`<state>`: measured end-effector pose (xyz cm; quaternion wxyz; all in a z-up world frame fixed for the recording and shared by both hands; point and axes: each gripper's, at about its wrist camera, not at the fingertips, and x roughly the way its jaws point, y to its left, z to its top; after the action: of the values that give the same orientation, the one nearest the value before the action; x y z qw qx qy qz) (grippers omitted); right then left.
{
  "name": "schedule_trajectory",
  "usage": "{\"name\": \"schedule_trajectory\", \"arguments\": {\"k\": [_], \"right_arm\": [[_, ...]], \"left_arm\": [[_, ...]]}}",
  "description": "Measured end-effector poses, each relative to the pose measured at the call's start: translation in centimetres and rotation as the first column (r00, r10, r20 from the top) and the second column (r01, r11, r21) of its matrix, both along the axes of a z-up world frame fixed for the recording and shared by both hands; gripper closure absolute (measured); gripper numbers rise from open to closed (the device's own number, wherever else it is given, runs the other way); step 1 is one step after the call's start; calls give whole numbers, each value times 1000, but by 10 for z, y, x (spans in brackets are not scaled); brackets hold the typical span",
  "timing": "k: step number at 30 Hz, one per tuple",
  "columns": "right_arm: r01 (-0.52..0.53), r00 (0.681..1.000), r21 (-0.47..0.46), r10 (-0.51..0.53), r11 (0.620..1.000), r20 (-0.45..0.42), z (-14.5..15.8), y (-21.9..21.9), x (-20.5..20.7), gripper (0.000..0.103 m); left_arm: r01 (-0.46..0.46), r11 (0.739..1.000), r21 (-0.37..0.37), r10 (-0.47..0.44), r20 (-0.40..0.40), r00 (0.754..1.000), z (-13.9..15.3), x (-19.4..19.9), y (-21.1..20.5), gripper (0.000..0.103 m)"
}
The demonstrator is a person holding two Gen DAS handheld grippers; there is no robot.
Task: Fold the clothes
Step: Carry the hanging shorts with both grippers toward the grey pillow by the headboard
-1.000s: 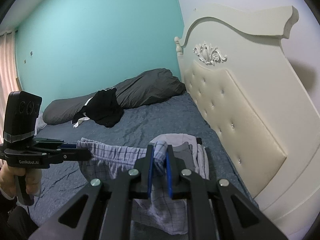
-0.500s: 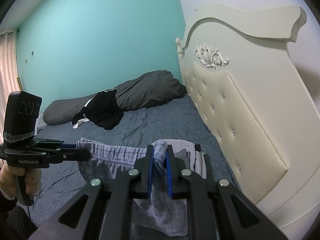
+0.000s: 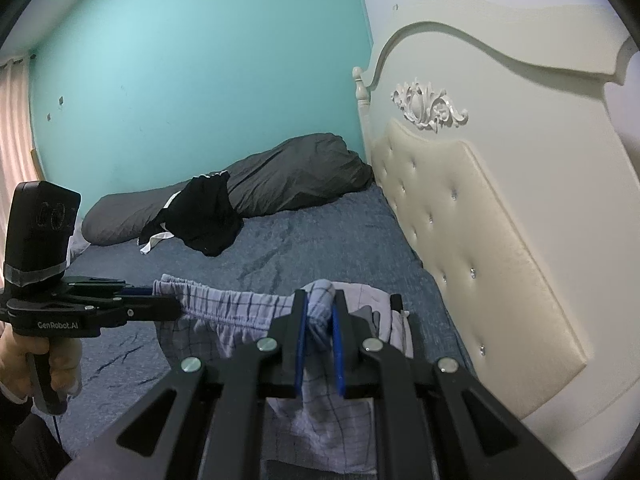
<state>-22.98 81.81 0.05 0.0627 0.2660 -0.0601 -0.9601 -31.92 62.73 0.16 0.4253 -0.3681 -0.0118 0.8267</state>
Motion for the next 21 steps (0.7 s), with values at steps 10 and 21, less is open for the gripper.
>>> {"name": "schedule_trajectory", "arguments": {"k": [10,21], "right_arm": [[-2,1000,11,2,1000,28,-12,1,-33,93],[10,998,19,-12,1000,66,-34,7,-67,93]], "left_arm": [[-24,999,-29,24,9,1000,-16,-27,5,88],[-40,998,-55,42,40,998,-38,-64,16,88]]}}
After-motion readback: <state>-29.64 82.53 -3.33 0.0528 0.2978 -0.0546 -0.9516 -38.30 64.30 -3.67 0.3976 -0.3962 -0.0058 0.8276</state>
